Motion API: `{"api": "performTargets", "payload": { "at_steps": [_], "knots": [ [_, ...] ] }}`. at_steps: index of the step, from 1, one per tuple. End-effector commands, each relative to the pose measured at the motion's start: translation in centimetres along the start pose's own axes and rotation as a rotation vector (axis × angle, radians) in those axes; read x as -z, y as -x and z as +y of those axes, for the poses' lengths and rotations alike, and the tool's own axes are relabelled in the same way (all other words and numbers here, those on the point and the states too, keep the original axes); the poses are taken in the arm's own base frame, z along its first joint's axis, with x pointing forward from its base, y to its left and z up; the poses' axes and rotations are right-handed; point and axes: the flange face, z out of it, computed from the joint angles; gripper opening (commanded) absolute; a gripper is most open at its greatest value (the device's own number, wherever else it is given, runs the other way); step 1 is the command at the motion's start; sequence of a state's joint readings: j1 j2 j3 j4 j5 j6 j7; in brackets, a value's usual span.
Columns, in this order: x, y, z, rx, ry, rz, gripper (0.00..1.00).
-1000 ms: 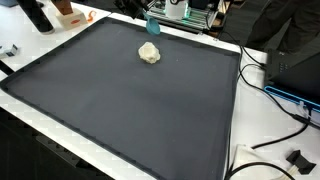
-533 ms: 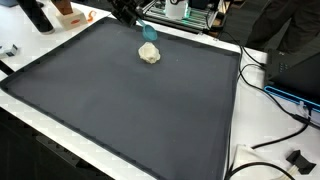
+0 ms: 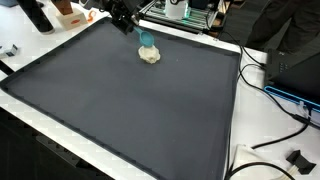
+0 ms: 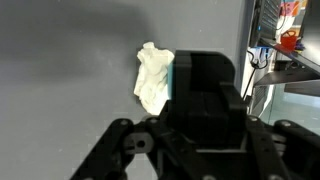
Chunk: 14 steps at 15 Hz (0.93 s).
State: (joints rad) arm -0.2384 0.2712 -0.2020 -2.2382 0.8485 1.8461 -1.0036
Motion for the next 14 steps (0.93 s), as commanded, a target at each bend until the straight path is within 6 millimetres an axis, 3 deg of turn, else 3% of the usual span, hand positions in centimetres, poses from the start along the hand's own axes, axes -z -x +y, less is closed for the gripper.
{"api": "performTargets", "payload": {
  "at_steps": [1,5,9,14],
  "knots": [
    [-1.3,-1.1,2.1,-0.052,-0.013,0.01,0.25],
    [-2.7,-2.2,3.5,-0.148,0.038,-0.005,0.25],
    [-3.8,-3.1,4.4,-0.166,-0.018,-0.046,0.25],
    [-4.6,-2.7,7.9,-0.168,-0.141,-0.093,0.25]
  ]
}}
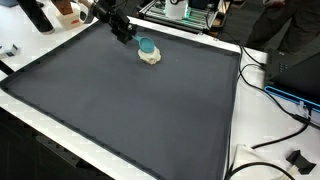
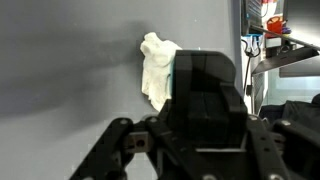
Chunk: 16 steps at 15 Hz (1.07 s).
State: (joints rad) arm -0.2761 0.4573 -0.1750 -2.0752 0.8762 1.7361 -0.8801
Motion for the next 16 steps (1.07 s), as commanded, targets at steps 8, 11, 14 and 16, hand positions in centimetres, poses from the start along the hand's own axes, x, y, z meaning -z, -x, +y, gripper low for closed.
{"api": "performTargets", "payload": {
  "at_steps": [8,11,14,16],
  "knots": [
    [-2.8,-1.6,7.8,-0.064,-0.083,-0.079,0.25],
    [-2.8,-2.2,7.1,-0.051,-0.009,-0.092,0.25],
    [-2.9,-2.7,6.2,-0.004,0.021,-0.125,0.25],
    [-3.0,-3.0,5.6,0.041,0.04,-0.15,0.25]
  ]
}}
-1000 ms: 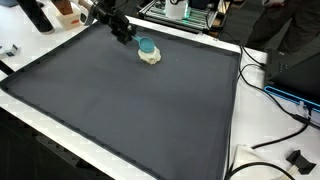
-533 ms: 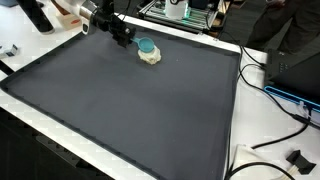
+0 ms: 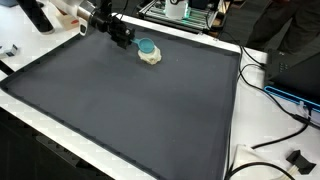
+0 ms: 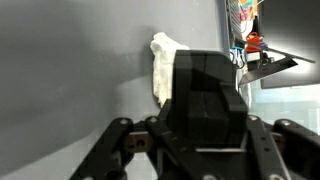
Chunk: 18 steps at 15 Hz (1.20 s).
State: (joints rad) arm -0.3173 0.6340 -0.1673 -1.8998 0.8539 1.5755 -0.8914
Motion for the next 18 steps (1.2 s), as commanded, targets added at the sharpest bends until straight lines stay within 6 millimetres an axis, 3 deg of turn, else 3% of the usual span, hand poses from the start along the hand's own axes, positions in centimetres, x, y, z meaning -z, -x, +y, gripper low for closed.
{"api": "performTargets", "payload": {
  "at_steps": [1,10,18],
  "knots": [
    [-2.2,-0.9,1.8,0.064,0.146,-0.065,0.25],
    [-2.1,-1.4,-0.4,0.312,0.21,-0.111,0.25],
    [-1.3,-0.4,1.3,0.118,0.149,-0.005,0.25]
  ]
}}
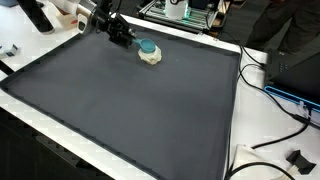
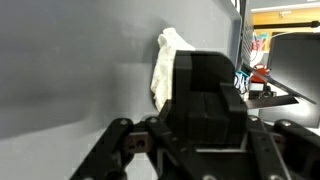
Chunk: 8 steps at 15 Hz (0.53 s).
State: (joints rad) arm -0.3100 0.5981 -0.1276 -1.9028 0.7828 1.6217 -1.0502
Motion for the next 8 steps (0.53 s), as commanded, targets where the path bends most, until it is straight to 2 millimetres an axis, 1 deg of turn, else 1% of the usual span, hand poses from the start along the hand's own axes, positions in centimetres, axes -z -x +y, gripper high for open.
{"api": "performTargets", "payload": {
  "at_steps": [1,4,8],
  "knots": [
    [-1.1,1.1,3.2,-0.132,0.079,0.038,0.25],
    [-0.9,1.2,3.0,-0.198,0.113,0.04,0.25],
    [-0.7,1.1,1.7,-0.242,0.144,0.026,0.25]
  ]
}}
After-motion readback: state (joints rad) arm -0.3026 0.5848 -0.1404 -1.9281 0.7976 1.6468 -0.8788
